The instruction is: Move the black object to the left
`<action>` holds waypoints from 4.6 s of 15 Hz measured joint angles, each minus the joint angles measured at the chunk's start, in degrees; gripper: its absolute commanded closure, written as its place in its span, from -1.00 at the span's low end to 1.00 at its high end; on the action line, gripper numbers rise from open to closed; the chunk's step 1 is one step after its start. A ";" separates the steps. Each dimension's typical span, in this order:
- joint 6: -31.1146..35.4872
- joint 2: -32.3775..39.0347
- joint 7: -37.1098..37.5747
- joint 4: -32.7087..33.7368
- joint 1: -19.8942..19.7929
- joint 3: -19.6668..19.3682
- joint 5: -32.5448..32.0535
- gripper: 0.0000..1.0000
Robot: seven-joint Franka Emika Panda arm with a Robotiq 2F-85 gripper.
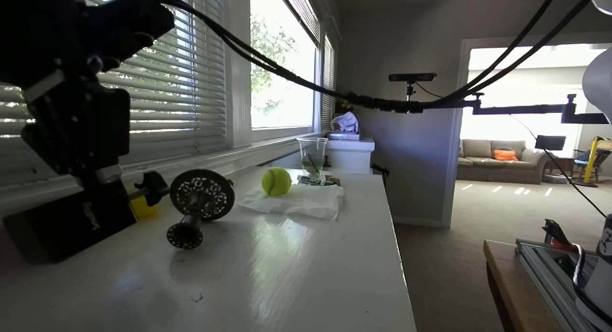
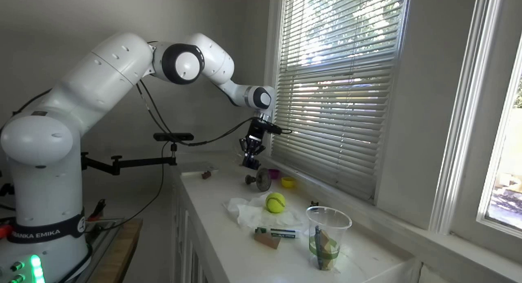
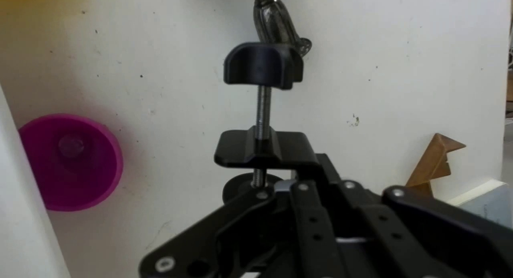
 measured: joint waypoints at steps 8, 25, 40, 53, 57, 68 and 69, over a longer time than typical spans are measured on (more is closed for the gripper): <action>-0.03 0.98 0.00 0.27 0.38 -0.01 -0.19 0.96; -1.66 3.75 -0.10 1.08 3.75 0.23 -0.78 0.22; -1.82 -3.44 2.28 -3.68 1.46 -0.88 -0.64 -1.00; -2.24 -19.51 12.67 -18.45 -8.97 -1.32 14.48 -1.00; -2.25 -23.02 22.07 -24.08 -9.90 -2.98 14.32 -1.00; 1.24 -28.16 47.27 -30.43 -12.57 -7.97 13.71 -1.00; 1.77 -28.55 49.90 -30.41 -12.56 -8.01 13.09 -1.00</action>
